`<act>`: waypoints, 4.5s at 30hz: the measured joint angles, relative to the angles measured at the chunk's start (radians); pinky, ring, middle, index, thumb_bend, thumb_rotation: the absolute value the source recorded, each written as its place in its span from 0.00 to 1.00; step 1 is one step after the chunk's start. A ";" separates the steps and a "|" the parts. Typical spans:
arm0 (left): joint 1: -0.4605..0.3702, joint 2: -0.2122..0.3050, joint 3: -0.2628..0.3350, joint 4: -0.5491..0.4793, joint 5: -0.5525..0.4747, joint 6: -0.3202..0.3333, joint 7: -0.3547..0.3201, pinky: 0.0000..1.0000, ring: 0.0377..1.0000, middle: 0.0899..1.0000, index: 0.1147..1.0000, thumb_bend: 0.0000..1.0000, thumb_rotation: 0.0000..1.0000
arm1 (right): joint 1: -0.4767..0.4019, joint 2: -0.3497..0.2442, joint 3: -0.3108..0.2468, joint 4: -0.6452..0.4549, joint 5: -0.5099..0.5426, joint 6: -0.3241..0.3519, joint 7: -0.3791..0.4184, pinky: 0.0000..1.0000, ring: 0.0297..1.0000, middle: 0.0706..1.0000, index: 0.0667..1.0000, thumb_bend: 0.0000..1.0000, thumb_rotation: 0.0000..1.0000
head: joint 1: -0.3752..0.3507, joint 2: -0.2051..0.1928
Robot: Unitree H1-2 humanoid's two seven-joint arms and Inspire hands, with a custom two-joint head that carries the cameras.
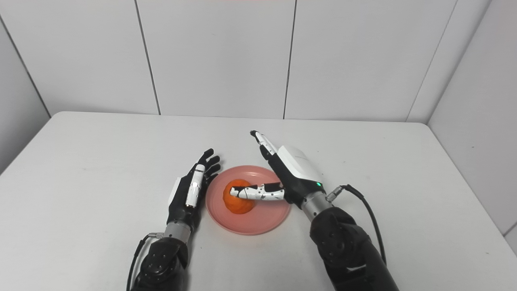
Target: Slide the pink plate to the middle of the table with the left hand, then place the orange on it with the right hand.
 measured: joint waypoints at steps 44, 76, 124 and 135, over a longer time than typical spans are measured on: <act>0.119 0.021 -0.016 -0.149 -0.001 0.018 -0.014 0.86 0.86 0.87 0.86 0.37 1.00 | 0.316 0.246 -0.263 0.003 0.504 -0.085 -0.216 0.92 0.92 0.93 0.92 0.37 1.00 | -0.041 -0.014; 0.096 0.024 -0.013 -0.117 0.000 0.006 -0.011 0.86 0.86 0.86 0.85 0.34 1.00 | 0.320 0.256 -0.263 0.037 0.534 -0.104 -0.230 0.91 0.90 0.91 0.90 0.28 1.00 | -0.038 -0.018; 0.088 0.024 -0.013 -0.106 0.003 0.002 -0.007 0.86 0.86 0.87 0.85 0.36 1.00 | 0.320 0.256 -0.259 0.057 0.534 -0.109 -0.242 0.91 0.91 0.92 0.91 0.27 1.00 | -0.040 -0.021; 0.086 0.024 -0.013 -0.102 0.003 0.000 -0.007 0.86 0.86 0.87 0.85 0.35 1.00 | 0.319 0.255 -0.258 0.062 0.534 -0.117 -0.242 0.91 0.91 0.92 0.92 0.27 1.00 | -0.040 -0.021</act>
